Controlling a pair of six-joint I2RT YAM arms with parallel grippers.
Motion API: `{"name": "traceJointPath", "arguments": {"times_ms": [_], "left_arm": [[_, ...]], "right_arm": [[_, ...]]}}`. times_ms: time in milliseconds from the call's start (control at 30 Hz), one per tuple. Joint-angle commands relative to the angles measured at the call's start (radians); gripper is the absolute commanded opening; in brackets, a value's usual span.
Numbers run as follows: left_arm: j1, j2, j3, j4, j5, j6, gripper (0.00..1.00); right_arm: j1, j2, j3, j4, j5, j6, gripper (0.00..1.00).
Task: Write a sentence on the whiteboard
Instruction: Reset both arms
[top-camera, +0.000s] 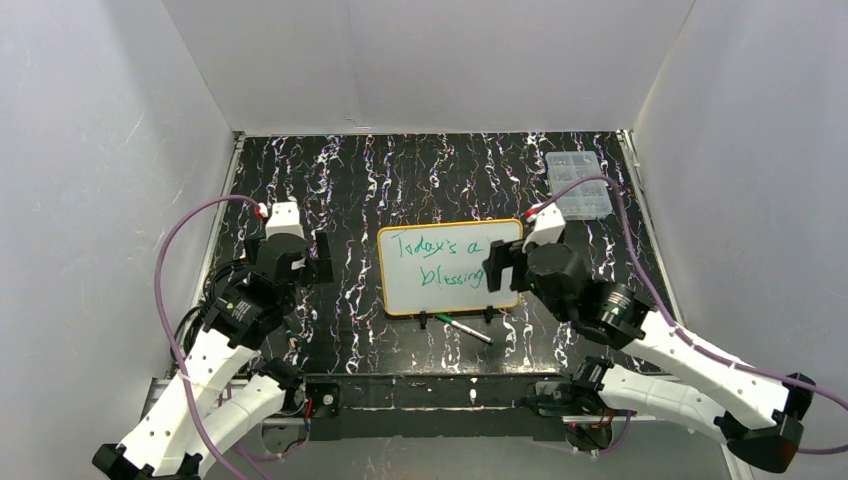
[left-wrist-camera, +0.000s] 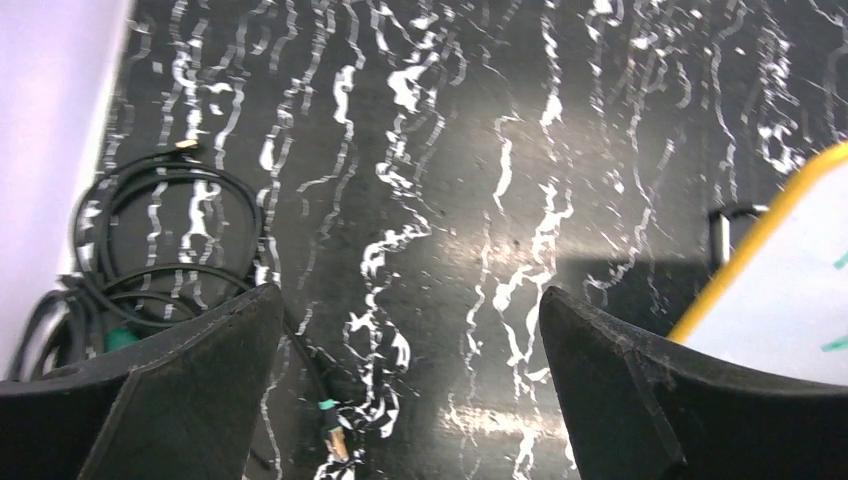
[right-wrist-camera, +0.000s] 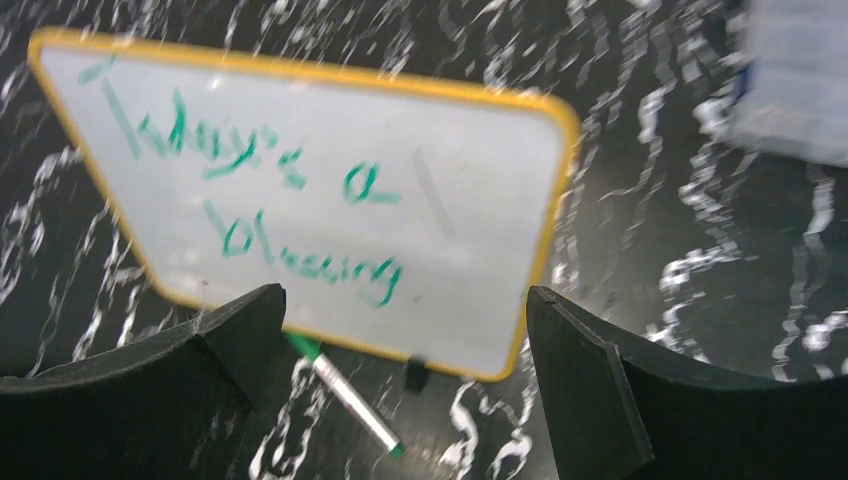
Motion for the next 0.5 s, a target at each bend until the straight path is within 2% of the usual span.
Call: {"name": "traceJointPath", "arguments": {"times_ms": [0,267,467], "left_arm": [[0.004,-0.009,0.056,-0.030,-0.193,0.015,0.98],[0.004,-0.023,0.043,-0.017,-0.166,0.009,0.98],[0.004,-0.042,0.035,-0.006,-0.151,0.021,0.98]], "right_arm": [[-0.087,-0.035,0.066,0.082,0.166,-0.146,0.99],[-0.389,-0.032,0.038,0.116,-0.010,-0.192,0.99],[-0.434,-0.068,-0.002,0.157,-0.014,-0.185,0.99]]}}
